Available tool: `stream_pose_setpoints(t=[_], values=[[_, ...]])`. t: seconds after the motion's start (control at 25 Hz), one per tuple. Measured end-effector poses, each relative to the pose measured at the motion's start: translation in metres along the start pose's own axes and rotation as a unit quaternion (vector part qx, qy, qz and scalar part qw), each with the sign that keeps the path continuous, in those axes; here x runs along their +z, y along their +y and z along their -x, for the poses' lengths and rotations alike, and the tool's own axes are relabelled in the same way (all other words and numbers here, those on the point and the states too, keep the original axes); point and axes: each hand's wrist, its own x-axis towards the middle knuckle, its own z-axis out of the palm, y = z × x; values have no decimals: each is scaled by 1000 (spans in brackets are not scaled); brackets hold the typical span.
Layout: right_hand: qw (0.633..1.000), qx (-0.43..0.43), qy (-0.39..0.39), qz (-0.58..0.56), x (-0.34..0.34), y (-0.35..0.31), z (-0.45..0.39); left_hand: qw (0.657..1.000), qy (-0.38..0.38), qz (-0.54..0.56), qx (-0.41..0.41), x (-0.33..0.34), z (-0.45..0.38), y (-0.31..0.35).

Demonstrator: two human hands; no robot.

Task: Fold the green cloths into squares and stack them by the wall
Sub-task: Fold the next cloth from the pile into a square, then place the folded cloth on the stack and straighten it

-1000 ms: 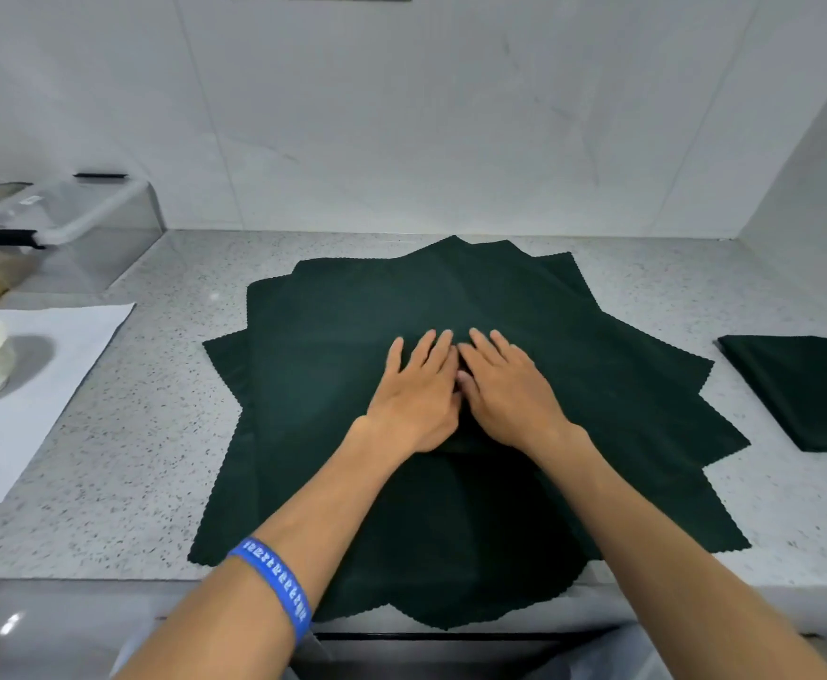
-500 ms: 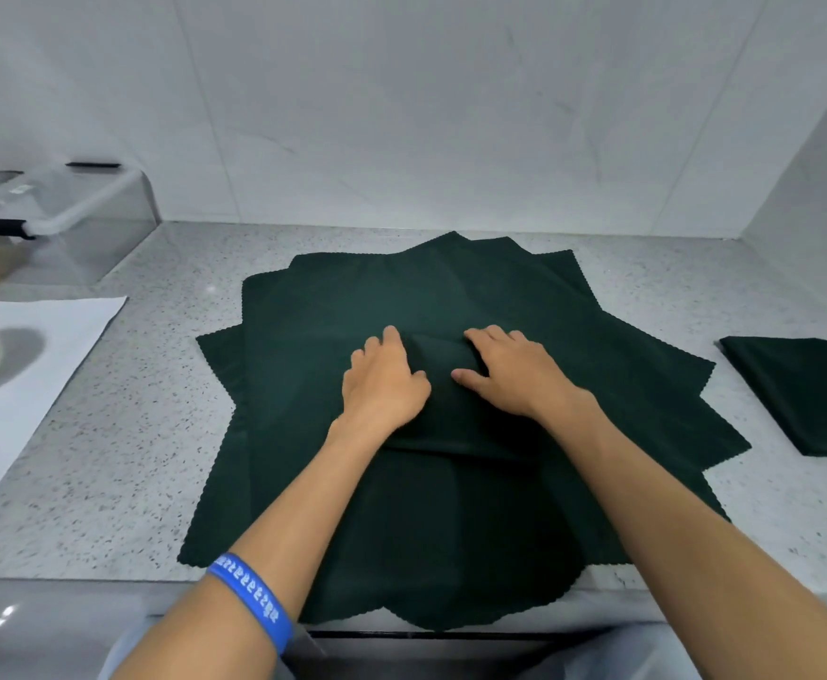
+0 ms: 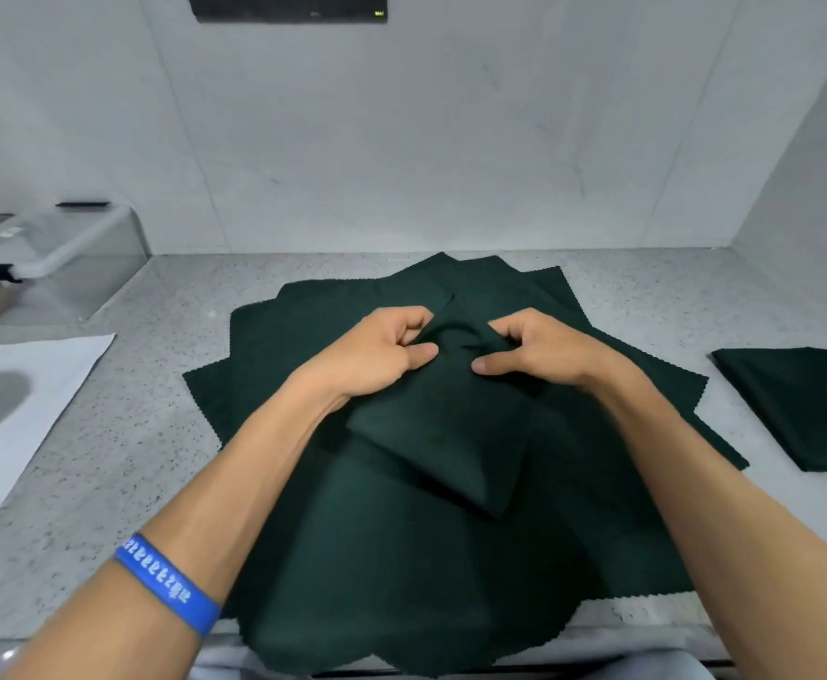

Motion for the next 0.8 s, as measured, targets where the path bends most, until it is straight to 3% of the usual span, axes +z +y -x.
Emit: stream_pose_setpoints(t=[0.08,0.16,0.28,0.36,0.48,0.6,0.8], values=[[996,23,-8,-83,-7,-9,15,999,4,31,-27,-14,5,13],[986,52,-4,-159,-6,-12,33,985,6,141,-98,-25,17,7],[969,77,8,-233,4,-4,58,897,47,422,-121,-5,51,-21],[959,83,39,-270,9,5,71,858,83,498,-93,30,67,-29],[945,94,115,-290,2,23,92,911,110,390,-79,87,66,-17],[922,121,208,-304,-23,53,119,936,164,304,-69,132,49,1],[909,177,291,-239,-105,106,181,973,112,192,-69,215,-7,31]])
